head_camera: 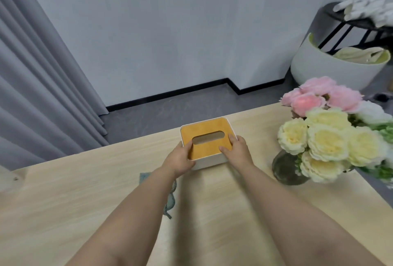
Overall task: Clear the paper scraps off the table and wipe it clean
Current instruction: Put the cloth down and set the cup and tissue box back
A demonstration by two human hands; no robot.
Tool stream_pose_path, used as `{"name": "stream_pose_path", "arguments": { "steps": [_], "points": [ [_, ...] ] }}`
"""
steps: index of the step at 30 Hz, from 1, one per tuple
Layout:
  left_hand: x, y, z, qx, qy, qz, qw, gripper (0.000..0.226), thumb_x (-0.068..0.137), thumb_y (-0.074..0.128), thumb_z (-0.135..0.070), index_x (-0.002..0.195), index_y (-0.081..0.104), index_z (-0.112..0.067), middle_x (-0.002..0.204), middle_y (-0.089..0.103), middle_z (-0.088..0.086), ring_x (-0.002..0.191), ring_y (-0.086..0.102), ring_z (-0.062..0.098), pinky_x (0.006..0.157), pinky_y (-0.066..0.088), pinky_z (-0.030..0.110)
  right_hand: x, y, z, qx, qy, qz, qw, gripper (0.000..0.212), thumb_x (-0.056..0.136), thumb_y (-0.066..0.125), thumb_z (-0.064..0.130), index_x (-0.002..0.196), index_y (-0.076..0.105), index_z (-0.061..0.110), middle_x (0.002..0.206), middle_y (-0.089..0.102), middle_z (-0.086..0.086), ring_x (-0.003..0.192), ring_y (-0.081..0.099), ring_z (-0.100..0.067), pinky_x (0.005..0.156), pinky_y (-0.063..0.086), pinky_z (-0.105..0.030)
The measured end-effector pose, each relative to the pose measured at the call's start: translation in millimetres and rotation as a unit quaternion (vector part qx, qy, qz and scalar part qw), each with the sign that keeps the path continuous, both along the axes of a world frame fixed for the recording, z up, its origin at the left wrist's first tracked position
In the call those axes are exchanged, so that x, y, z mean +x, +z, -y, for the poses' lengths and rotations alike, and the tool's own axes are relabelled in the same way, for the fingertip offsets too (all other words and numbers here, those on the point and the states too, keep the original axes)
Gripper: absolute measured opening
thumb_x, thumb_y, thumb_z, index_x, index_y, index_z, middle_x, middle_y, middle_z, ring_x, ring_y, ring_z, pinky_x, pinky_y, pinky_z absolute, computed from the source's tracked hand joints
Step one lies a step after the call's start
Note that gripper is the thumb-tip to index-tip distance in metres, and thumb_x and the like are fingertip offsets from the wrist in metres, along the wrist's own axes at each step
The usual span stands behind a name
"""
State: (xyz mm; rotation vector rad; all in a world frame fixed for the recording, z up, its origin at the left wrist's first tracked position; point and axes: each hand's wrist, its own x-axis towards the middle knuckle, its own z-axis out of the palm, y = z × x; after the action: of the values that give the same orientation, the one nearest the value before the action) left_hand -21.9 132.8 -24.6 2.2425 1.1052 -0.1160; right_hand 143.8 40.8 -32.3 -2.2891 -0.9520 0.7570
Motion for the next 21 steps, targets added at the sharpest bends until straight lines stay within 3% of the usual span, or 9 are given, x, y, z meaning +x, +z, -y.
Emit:
{"name": "stream_pose_path", "arguments": {
  "steps": [6,17,21],
  "points": [
    [37,-19,10,0.001,-0.032,-0.010,0.999,0.071,0.088,0.060,-0.028,0.148,0.022,-0.023,0.140,0.038,0.007,0.124,0.044,0.026,0.099,0.037,0.030,32,-12,20,-0.008,-0.029,-0.007,1.000,0.061,0.095,0.054,0.026,0.148,0.026,0.014,0.154,0.017,-0.008,0.137,0.032,-0.025,0.109,0.027,-0.030],
    [46,-30,21,-0.014,-0.015,-0.008,1.000,0.076,0.090,0.059,-0.031,0.151,0.014,-0.023,0.150,0.026,0.005,0.129,0.041,0.026,0.103,0.039,0.034,37,-22,24,0.005,-0.054,-0.017,0.998,0.058,0.097,0.051,0.021,0.148,0.025,0.013,0.156,0.009,-0.004,0.137,0.032,-0.024,0.109,0.029,-0.031],
    [38,-29,22,0.015,-0.021,-0.015,1.000,0.072,0.092,0.054,-0.033,0.151,0.014,-0.021,0.156,0.019,0.003,0.136,0.033,0.023,0.105,0.038,0.035,35,-19,23,-0.006,-0.049,0.010,0.999,0.059,0.096,0.052,0.026,0.148,0.026,0.015,0.158,0.005,-0.001,0.143,0.019,-0.023,0.114,0.026,-0.037]
  ]
}}
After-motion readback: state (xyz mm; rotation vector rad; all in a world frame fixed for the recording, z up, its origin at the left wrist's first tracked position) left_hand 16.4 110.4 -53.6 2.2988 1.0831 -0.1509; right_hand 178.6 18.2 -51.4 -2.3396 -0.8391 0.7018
